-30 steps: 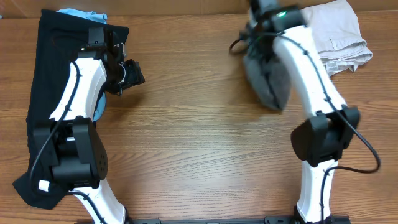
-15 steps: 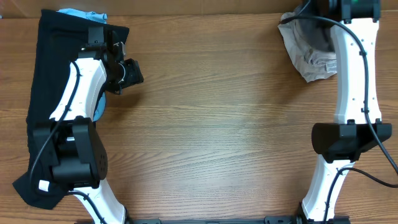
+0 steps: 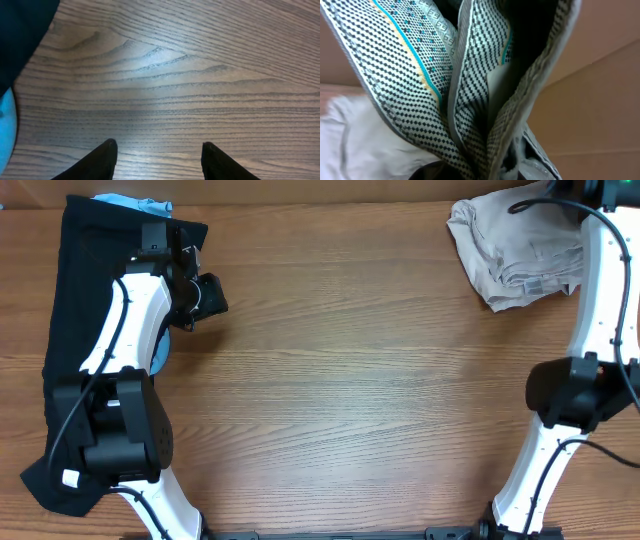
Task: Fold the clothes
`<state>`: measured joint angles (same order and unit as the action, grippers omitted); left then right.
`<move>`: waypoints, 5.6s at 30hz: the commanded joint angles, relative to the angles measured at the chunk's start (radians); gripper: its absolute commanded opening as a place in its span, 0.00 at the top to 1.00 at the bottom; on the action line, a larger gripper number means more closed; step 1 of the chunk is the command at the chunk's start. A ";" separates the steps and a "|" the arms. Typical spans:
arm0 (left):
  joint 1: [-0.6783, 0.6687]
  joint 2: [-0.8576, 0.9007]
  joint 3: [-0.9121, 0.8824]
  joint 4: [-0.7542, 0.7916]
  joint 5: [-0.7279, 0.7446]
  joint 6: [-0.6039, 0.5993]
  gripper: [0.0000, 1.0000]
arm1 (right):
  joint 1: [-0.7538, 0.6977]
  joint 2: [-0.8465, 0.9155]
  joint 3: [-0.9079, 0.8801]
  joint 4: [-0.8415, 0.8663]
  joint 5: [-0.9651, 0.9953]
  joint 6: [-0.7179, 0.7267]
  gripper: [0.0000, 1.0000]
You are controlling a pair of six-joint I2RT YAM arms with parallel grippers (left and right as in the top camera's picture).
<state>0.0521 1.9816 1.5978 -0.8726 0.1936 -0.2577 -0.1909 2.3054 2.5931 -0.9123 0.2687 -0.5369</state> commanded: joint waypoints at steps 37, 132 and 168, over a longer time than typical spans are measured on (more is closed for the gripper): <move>-0.007 -0.003 0.007 0.030 -0.011 0.008 0.00 | 0.314 -0.103 0.114 -0.372 -0.264 0.411 0.00; -0.007 -0.003 0.007 0.035 -0.019 0.008 0.00 | 0.201 -2.303 -2.585 0.830 -0.278 0.774 0.00; -0.067 -0.221 0.007 0.035 -0.034 0.008 0.00 | 0.201 -2.301 -2.585 0.829 -0.277 0.773 0.00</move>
<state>0.0242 1.9060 1.5967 -0.8402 0.1669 -0.2554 0.0135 0.0147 0.0181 -0.0895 -0.0181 0.2317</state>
